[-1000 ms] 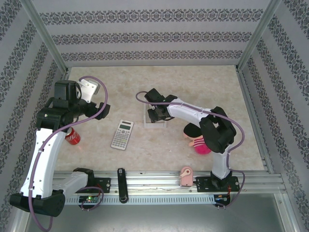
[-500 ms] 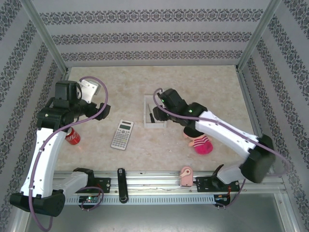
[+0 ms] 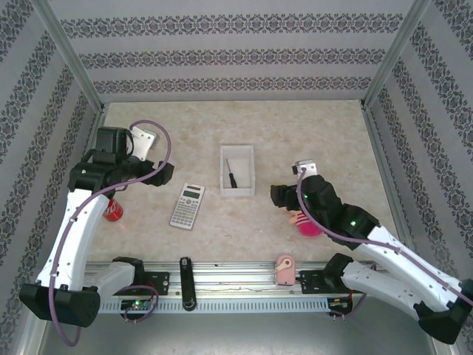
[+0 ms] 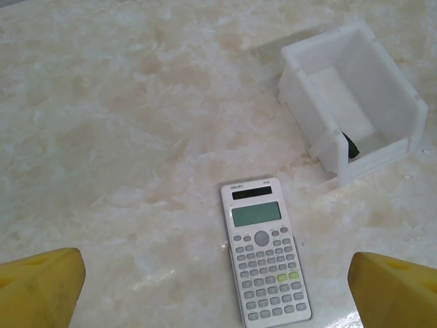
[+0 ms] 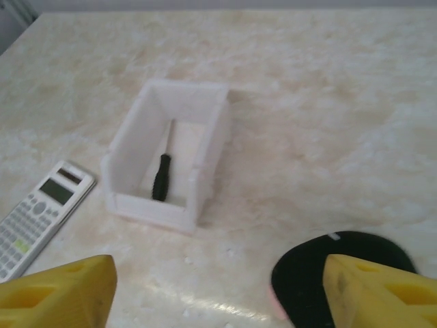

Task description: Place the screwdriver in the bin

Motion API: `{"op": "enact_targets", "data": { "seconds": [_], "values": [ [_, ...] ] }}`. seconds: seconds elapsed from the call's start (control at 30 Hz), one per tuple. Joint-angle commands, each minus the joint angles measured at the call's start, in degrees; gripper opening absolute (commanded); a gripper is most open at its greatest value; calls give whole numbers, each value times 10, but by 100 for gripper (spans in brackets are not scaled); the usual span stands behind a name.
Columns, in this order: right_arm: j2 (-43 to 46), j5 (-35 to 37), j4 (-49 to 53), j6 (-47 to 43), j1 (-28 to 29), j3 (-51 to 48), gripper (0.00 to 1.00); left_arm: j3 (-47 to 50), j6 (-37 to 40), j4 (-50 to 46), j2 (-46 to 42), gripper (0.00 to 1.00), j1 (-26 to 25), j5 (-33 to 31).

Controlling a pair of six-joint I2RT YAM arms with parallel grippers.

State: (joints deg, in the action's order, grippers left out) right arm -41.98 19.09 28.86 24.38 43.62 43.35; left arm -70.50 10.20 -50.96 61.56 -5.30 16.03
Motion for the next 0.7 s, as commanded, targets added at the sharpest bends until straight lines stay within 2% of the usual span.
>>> {"op": "enact_targets", "data": {
  "seconds": [0.0, 0.13, 0.27, 0.33, 0.4, 0.5, 0.6, 0.67],
  "values": [
    [35, 57, -13, -26, -20, -10, 85, 10, -39, 38, 0, 99, -7, -14],
    [34, 87, -5, -56, -64, 14, 98, 37, -57, 66, -9, 99, -7, -38],
    [16, 118, -56, -107, -136, 3, 98, 84, -58, 121, -17, 99, -8, -85],
    [9, 91, -95, -121, -205, -12, 98, 117, -62, 166, -21, 99, -8, -126],
    [-4, 36, -133, -118, -293, -31, 98, 154, -67, 213, -23, 99, -6, -156],
    [-28, -17, -252, -113, -383, -95, 98, 216, -76, 296, -35, 99, -7, -196],
    [-64, -15, -389, -141, -410, -168, 98, 272, -70, 385, -46, 99, -6, -220],
    [-103, -11, -442, -153, -423, -189, 98, 298, -58, 429, -42, 99, -4, -227]
  ]
}}
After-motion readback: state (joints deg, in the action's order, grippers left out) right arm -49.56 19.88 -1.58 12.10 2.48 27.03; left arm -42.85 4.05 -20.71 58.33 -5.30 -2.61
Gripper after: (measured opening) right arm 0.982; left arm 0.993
